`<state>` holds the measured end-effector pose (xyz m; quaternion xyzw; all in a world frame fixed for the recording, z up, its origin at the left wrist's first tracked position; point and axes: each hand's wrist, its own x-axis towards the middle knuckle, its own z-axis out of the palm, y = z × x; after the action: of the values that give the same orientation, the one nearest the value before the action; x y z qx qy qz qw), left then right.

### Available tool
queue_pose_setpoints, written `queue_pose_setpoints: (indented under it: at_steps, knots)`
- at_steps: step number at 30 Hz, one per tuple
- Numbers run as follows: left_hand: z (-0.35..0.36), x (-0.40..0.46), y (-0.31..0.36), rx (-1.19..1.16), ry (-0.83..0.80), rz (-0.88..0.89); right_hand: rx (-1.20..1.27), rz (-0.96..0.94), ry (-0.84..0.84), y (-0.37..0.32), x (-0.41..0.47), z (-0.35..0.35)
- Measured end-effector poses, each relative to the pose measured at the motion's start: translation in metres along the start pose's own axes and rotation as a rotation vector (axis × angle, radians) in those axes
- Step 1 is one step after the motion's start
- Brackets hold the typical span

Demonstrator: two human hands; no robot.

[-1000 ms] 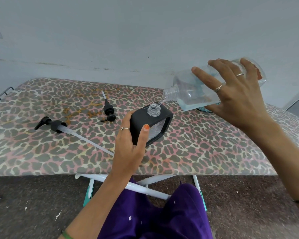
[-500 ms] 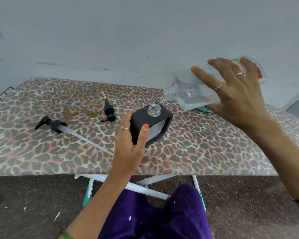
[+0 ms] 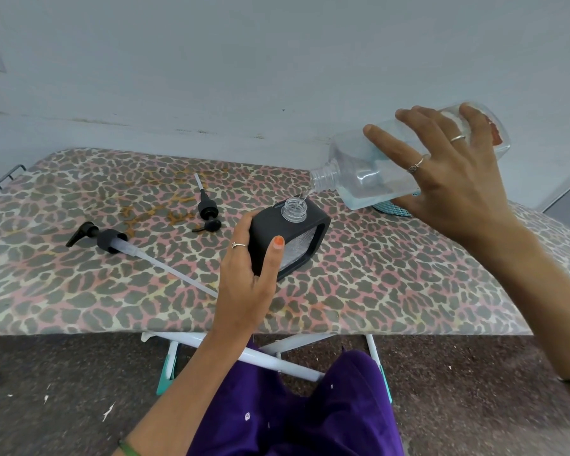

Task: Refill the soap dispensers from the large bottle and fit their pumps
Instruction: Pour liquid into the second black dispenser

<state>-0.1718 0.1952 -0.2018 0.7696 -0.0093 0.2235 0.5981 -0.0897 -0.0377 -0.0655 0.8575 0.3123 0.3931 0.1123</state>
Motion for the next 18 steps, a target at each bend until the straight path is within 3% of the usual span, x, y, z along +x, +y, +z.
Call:
queue_pose_setpoints:
  at_steps: [18]
  knots:
    - [0.0001, -0.0017, 0.0059, 0.026, 0.013, 0.001, -0.036, -0.012, 0.025, 0.0006, -0.0004, 0.0005]
